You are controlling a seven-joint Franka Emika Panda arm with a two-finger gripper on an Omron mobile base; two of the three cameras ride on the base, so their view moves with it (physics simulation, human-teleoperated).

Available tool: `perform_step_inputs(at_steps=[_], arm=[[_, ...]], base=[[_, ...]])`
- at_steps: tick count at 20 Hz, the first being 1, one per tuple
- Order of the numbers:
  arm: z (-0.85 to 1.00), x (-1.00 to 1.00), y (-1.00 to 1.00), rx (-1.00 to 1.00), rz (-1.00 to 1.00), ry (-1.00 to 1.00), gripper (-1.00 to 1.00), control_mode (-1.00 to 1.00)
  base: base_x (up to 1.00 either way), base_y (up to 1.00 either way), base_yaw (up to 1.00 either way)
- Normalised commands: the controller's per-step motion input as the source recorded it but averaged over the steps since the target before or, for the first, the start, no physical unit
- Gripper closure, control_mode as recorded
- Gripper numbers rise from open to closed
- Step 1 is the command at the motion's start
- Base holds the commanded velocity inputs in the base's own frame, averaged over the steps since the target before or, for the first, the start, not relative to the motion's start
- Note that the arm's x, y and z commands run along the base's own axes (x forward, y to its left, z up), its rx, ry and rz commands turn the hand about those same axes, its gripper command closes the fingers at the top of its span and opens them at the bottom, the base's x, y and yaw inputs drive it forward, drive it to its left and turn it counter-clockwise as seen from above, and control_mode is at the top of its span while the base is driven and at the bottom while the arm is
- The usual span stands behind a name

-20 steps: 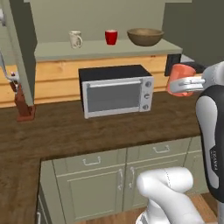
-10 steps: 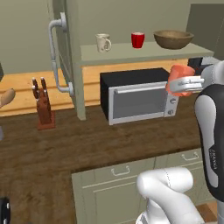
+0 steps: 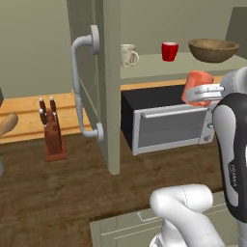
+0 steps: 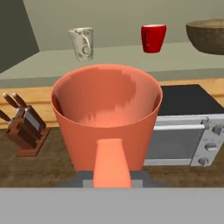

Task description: Gather all objects into one cabinet and sort the glasses and bowls to opposite sides.

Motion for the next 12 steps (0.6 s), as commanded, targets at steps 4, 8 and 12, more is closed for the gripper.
perform_step_inputs(at_steps=[4, 8, 12], arm=[[0.00, 0.00, 0.00, 0.00, 0.00, 0.00, 1.00, 1.00], [0.00, 0.22, 0.00, 0.00, 0.00, -0.03, 1.00, -1.00], [0.16, 0.64, 0.00, 0.00, 0.00, -0.12, 1.00, -1.00]], base=[[0.20, 0.08, 0.00], [0.08, 0.00, 0.00], [0.00, 0.00, 0.00]])
